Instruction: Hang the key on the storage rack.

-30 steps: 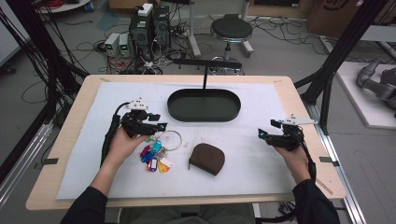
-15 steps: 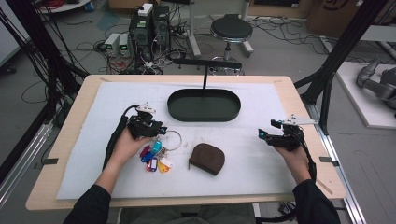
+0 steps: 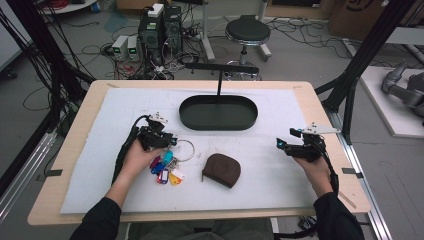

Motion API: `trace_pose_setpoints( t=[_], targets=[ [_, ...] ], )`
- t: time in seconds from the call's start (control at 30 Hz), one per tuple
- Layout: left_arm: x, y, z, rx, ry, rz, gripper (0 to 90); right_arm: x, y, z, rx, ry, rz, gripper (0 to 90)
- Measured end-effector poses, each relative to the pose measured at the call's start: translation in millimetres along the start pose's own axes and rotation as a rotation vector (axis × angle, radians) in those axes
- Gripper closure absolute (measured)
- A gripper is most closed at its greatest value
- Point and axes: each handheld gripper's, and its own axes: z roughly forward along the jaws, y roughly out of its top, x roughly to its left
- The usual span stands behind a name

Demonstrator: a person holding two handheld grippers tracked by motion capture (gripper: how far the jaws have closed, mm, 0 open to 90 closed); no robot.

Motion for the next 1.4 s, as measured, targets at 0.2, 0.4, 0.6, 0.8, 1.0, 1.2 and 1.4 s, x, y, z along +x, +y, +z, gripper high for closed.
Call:
trace_pose_setpoints(
  t=[0.2, 0.4, 0.6, 0.8, 1.0, 1.2, 1.4],
  targets=[
    [-2.7, -1.1, 7.2, 0.03, 0.004, 0.019, 70.3, 0.1, 0.0, 0.5, 0.0, 0.001, -0.005, 27.3],
    [-4.6, -5.0, 7.6, 0.01, 0.036, 0.033, 78.5, 0.0, 0.0, -0.2, 0.002, -0.001, -0.001, 27.3],
    [-10.7, -5.0, 8.1, 0.015, 0.055, 0.079, 82.9, 0.3, 0.0, 0.7, 0.005, 0.0, -0.003, 27.3],
    [-10.8, -4.6, 7.6, 0.015, 0.052, 0.085, 85.9, -0.1, 0.1, 0.1, -0.002, 0.003, -0.003, 27.3],
    [-9.2, -3.7, 1.3, -0.032, 0.025, 0.074, 86.0, 0.0, 0.2, -0.5, -0.003, 0.003, -0.001, 27.3],
    [-14.1, 0.1, -17.3, -0.123, -0.009, 0.095, 86.0, 0.0, 0.4, -0.6, -0.008, 0.002, -0.003, 27.3],
    [-29.9, 3.4, -34.6, -0.181, -0.035, 0.162, 85.9, 1.1, 0.7, 0.1, -0.009, 0.003, -0.011, 27.3]
  ],
)
